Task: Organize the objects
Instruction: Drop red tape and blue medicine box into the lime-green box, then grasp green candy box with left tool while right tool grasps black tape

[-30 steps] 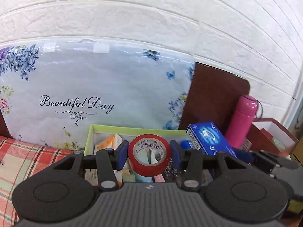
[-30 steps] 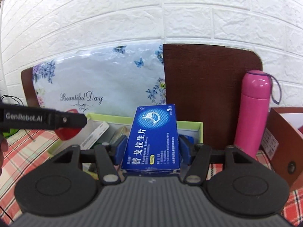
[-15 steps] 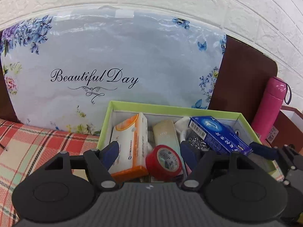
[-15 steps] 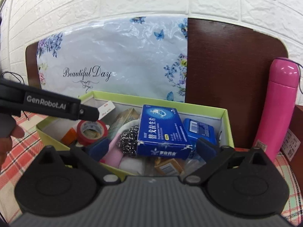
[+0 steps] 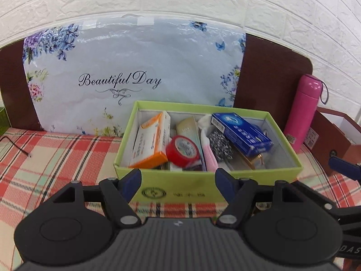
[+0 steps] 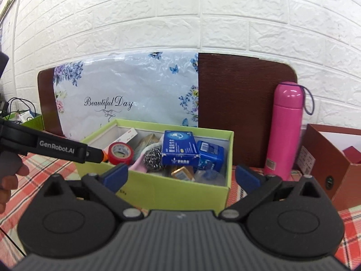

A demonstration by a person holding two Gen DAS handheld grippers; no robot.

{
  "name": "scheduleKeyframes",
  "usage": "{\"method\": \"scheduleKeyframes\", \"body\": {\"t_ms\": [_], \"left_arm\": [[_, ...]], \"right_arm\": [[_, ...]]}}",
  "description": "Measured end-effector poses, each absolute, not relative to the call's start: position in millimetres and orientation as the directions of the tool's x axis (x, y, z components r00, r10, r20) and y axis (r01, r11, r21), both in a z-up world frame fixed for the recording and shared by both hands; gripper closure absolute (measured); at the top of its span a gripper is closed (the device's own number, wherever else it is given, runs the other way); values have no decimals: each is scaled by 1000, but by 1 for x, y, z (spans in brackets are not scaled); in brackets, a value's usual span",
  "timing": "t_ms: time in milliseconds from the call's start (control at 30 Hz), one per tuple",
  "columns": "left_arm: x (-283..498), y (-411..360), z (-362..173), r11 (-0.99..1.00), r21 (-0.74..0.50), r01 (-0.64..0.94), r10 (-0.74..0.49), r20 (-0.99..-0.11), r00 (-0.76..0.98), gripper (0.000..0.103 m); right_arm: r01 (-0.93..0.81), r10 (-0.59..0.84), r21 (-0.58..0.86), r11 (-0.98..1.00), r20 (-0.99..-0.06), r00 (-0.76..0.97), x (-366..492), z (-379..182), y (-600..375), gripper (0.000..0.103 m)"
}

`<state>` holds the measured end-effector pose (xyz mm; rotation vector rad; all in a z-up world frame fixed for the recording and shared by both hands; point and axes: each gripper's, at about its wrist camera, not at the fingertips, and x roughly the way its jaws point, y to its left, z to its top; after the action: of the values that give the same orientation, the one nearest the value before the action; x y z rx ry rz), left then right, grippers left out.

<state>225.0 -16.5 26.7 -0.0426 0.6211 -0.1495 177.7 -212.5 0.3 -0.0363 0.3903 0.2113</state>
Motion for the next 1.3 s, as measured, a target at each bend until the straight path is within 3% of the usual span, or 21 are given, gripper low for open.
{"method": "scheduleKeyframes", "body": {"t_ms": [333, 733, 767, 833, 1000, 1067, 1300], "left_arm": [[177, -33, -12, 937, -172, 305, -344, -616, 709, 28], [209, -82, -60, 956, -101, 275, -270, -662, 699, 28], [210, -81, -63, 955, -94, 280, -269, -673, 689, 40], [208, -72, -63, 953, -126, 277, -286, -675, 680, 39], [194, -58, -58, 973, -44, 226, -194, -688, 700, 39], [190, -52, -57, 978, -12, 207, -159, -686, 710, 39], [189, -33, -59, 987, -42, 158, -143, -688, 712, 38]], "right_arm": [[-176, 190, 72, 982, -425, 885, 106, -24, -239, 0], [-141, 177, 108, 984, -512, 841, 86, -60, -251, 0], [-129, 168, 112, 985, -511, 843, 90, -61, -252, 0], [-107, 157, 126, 986, -513, 844, 99, -63, -254, 0], [-94, 151, 131, 987, -544, 826, 142, -76, -248, 14], [-92, 150, 130, 987, -557, 817, 161, -82, -243, 16], [-99, 118, 65, 993, -587, 801, 216, -92, -214, 25]]}}
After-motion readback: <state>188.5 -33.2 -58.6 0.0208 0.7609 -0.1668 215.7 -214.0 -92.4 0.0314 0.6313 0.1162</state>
